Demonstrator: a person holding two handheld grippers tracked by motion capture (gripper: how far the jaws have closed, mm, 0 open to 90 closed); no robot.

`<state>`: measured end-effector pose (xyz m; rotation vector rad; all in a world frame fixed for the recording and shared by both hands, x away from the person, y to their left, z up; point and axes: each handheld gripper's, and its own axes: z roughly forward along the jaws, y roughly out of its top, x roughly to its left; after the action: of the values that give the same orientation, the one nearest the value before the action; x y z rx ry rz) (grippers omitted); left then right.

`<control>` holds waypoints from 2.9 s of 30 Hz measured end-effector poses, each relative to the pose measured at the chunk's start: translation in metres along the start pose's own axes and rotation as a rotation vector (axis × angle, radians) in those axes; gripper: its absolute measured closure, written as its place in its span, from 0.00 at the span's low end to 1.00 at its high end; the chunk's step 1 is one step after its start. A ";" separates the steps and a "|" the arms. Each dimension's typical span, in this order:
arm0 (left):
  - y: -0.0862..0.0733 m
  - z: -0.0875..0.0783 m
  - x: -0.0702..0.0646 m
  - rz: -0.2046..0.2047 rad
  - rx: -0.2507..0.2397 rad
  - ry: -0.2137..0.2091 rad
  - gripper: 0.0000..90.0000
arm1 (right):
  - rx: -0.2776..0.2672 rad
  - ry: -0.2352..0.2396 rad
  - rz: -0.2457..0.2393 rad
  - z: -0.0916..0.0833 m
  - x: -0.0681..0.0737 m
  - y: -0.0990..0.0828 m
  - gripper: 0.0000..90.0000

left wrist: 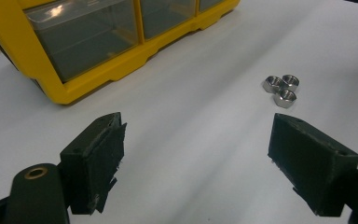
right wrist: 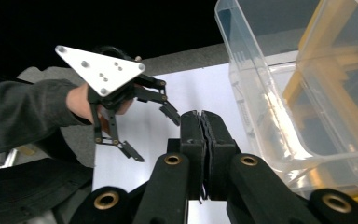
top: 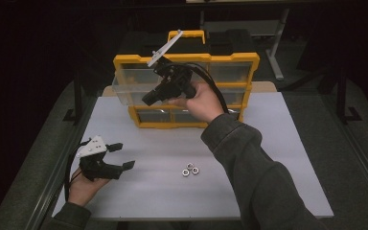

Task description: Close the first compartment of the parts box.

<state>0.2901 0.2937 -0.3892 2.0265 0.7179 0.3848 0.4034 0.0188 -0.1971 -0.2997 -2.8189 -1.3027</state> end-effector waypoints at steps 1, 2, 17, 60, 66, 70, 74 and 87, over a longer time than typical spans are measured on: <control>0.000 0.000 0.000 0.001 0.001 0.000 0.20 | 0.007 -0.006 0.001 0.001 -0.001 0.000 0.96; 0.000 0.001 -0.001 -0.001 -0.008 0.001 0.20 | 0.008 -0.007 0.005 0.002 -0.002 0.000 0.97; 0.000 0.000 0.000 0.001 -0.004 0.006 0.20 | 0.020 -0.060 -0.013 0.007 -0.009 0.013 0.98; -0.001 0.003 -0.001 -0.021 -0.010 0.004 0.20 | -0.054 -0.160 0.075 0.013 -0.053 0.017 0.99; -0.001 0.002 -0.001 -0.010 0.001 0.006 0.20 | -0.051 -0.194 0.089 0.010 -0.059 0.016 0.99; -0.001 0.003 0.000 -0.015 0.000 0.005 0.20 | -0.051 -0.214 0.091 0.008 -0.062 0.014 0.99; -0.001 0.003 0.000 -0.017 0.003 0.008 0.20 | -0.052 -0.235 0.114 0.005 -0.062 0.012 0.99; -0.001 0.003 0.000 -0.015 0.013 0.006 0.20 | -0.088 -0.248 0.110 0.005 -0.063 0.007 0.97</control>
<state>0.2917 0.2926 -0.3915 2.0314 0.7411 0.3787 0.4669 0.0160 -0.2014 -0.6522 -2.8928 -1.4614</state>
